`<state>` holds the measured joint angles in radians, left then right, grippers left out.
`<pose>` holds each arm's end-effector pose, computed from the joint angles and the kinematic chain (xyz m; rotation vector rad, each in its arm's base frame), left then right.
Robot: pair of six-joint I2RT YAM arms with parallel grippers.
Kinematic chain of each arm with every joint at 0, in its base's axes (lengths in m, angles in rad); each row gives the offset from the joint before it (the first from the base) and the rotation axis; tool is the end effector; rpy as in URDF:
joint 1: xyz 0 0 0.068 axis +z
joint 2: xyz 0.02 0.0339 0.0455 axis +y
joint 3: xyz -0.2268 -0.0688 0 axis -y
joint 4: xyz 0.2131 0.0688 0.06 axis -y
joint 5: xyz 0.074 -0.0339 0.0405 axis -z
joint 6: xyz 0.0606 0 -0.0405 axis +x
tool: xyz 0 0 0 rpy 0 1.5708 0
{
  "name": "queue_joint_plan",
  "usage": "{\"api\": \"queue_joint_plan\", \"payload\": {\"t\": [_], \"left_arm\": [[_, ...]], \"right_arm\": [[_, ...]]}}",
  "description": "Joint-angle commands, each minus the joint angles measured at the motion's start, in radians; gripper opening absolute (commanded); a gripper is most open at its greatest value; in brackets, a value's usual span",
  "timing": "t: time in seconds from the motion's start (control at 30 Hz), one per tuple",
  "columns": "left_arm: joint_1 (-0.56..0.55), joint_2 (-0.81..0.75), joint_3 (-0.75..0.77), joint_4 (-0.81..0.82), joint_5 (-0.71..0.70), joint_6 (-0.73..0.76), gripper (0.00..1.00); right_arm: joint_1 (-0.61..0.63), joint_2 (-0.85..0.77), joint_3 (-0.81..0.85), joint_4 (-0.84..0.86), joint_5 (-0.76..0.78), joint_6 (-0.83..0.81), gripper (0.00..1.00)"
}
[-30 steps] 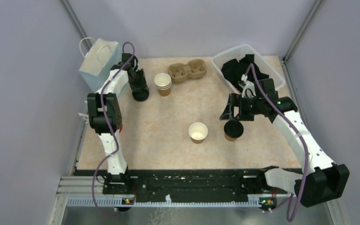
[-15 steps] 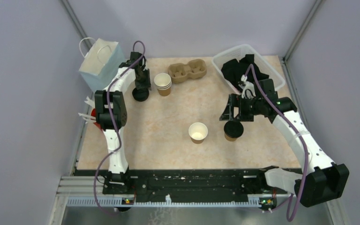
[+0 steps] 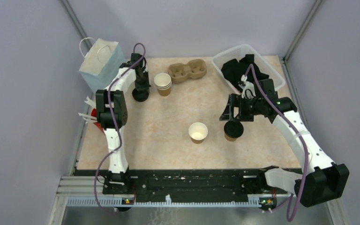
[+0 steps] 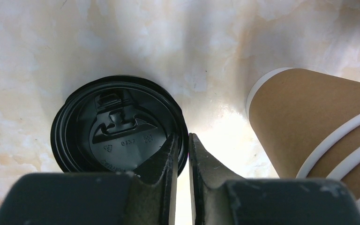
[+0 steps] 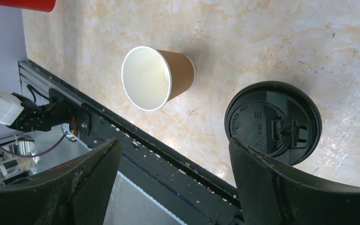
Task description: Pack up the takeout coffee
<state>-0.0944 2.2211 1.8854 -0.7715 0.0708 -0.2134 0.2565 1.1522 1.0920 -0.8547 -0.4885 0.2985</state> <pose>0.4360 -0.0456 0.1602 -0.1374 2.6844 -0.1913 0.2074 0.0838 0.2667 -0.1605 2.5208 0.8379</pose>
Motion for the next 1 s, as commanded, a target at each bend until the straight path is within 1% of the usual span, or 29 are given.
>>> {"api": "queue_joint_plan", "payload": {"t": [0.0, 0.07, 0.3, 0.4, 0.57, 0.73, 0.97], "left_arm": [[0.001, -0.005, 0.035, 0.009, 0.016, -0.008, 0.18], [0.002, -0.005, 0.035, 0.011, 0.024, -0.012, 0.17], [0.005, 0.001, 0.040, 0.002, 0.040, -0.035, 0.08], [0.015, -0.001, 0.040, 0.007, 0.072, -0.049, 0.06], [0.038, -0.009, 0.022, 0.028, 0.142, -0.078, 0.06], [0.068, -0.019, -0.021, 0.074, 0.243, -0.107, 0.08], [0.087, -0.013, -0.040, 0.100, 0.312, -0.119, 0.10]], "right_arm": [[-0.008, -0.007, 0.000, 0.023, -0.013, -0.003, 0.85], [-0.008, -0.008, 0.000, 0.024, -0.015, -0.004, 0.85], [-0.008, -0.009, -0.002, 0.025, -0.015, -0.003, 0.85], [-0.008, -0.009, -0.003, 0.026, -0.016, -0.002, 0.85], [-0.008, -0.008, -0.002, 0.025, -0.016, -0.001, 0.85], [-0.008, -0.008, -0.002, 0.028, -0.020, 0.000, 0.85], [-0.008, -0.013, -0.006, 0.030, -0.021, 0.006, 0.85]]}}
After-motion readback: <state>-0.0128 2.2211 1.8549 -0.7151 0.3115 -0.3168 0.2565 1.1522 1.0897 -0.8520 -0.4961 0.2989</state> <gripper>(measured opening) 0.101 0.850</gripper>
